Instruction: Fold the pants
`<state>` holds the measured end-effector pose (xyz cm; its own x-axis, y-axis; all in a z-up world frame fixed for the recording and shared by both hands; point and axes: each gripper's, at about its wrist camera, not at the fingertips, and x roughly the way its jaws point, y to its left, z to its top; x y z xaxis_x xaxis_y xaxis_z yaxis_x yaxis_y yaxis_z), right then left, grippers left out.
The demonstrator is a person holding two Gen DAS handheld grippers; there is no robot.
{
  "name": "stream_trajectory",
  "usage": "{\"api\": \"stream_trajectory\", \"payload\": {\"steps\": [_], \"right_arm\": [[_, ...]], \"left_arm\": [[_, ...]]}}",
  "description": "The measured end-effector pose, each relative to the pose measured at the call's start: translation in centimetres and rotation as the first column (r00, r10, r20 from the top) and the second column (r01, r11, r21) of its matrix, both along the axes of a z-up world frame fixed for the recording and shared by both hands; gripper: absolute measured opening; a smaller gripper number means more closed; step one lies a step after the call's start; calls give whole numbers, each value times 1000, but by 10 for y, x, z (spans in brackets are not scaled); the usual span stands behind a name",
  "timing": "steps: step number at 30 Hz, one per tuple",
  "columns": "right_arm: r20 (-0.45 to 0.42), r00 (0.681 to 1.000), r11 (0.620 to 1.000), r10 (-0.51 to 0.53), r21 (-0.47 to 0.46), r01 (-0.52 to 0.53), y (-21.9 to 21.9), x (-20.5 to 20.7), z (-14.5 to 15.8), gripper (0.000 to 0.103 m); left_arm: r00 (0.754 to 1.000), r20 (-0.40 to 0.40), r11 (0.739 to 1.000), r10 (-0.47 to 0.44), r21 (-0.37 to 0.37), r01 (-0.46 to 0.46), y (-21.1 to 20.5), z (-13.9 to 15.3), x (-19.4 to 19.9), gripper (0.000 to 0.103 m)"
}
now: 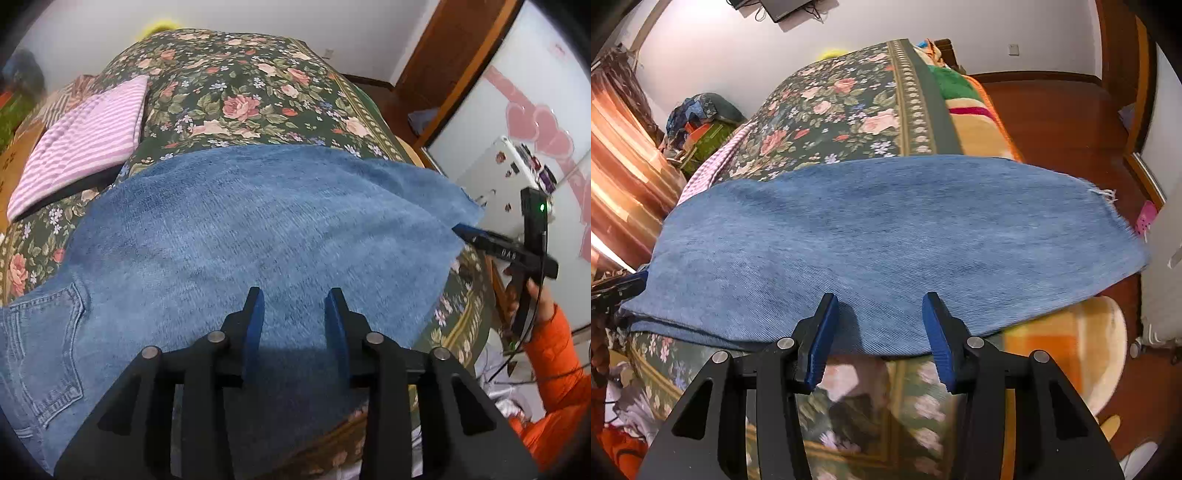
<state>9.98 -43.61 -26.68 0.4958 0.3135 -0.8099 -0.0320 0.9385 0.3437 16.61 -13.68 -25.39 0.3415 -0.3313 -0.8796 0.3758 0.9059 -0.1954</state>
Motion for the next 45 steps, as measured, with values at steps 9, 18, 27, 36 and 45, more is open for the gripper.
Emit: {"api": "stream_trajectory", "payload": {"steps": [9, 18, 27, 36, 45], "right_arm": [[-13, 994, 979, -106, -177, 102, -57, 5, 19, 46], [-32, 981, 975, -189, -121, 184, -124, 59, 8, 57], [-180, 969, 985, -170, 3, 174, -146, 103, -36, 58], [-136, 982, 991, -128, 25, 133, -138, 83, -28, 30], [-2, 986, 984, -168, -54, 168, -140, 74, -2, 5]], "left_arm": [[995, 78, 998, 66, 9, -67, 4, 30, 30, 51], [991, 93, 992, 100, 66, -106, -5, 19, 73, 55], [994, 33, 989, 107, 95, -109, -7, -8, 89, 56], [994, 38, 989, 100, 110, -103, -12, -12, 89, 57], [996, 62, 990, 70, 118, -77, -22, -2, 83, 57]]}}
